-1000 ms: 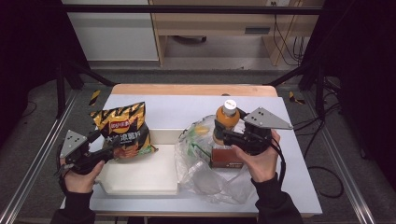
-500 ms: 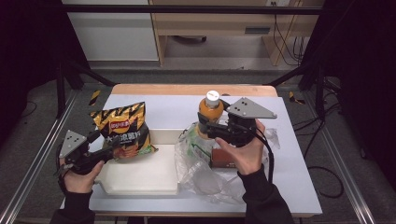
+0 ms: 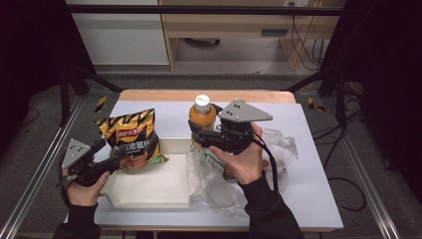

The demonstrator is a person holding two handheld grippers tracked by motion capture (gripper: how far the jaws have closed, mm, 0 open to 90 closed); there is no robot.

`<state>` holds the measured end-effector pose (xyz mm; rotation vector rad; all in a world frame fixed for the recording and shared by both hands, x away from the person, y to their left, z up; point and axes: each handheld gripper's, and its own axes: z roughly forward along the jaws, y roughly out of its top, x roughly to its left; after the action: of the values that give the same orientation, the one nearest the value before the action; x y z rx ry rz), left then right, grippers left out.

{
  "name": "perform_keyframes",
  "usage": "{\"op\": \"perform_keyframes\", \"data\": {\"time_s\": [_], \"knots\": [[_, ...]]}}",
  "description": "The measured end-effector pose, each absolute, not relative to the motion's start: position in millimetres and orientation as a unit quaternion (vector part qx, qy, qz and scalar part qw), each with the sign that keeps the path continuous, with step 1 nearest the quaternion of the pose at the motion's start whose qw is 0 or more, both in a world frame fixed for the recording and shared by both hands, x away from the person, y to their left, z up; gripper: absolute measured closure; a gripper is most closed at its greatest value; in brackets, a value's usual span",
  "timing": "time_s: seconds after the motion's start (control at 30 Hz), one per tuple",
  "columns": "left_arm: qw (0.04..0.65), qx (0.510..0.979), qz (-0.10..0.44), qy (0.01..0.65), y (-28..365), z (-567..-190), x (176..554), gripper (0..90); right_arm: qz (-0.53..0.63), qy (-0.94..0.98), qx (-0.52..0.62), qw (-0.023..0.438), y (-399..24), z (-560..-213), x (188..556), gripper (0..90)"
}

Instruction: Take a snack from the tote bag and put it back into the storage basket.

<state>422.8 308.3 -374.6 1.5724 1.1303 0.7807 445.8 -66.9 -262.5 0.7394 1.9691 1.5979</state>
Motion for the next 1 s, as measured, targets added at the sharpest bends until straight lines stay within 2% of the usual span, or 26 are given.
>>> {"op": "perform_keyframes", "data": {"time_s": [0.4, 1.0], "knots": [[0.506, 0.646, 0.324, 0.47, 311.6, -373.7, 422.3, 21.9, 0.594, 0.736, 0.249, 0.209, -24.6, -269.8, 453.6, 31.1], [0.51, 0.641, 0.327, 0.472, 316.5, -371.0, 420.6, 21.9, 0.559, 0.779, 0.233, 0.165, 11.1, -318.2, 468.8, 31.1]]}}
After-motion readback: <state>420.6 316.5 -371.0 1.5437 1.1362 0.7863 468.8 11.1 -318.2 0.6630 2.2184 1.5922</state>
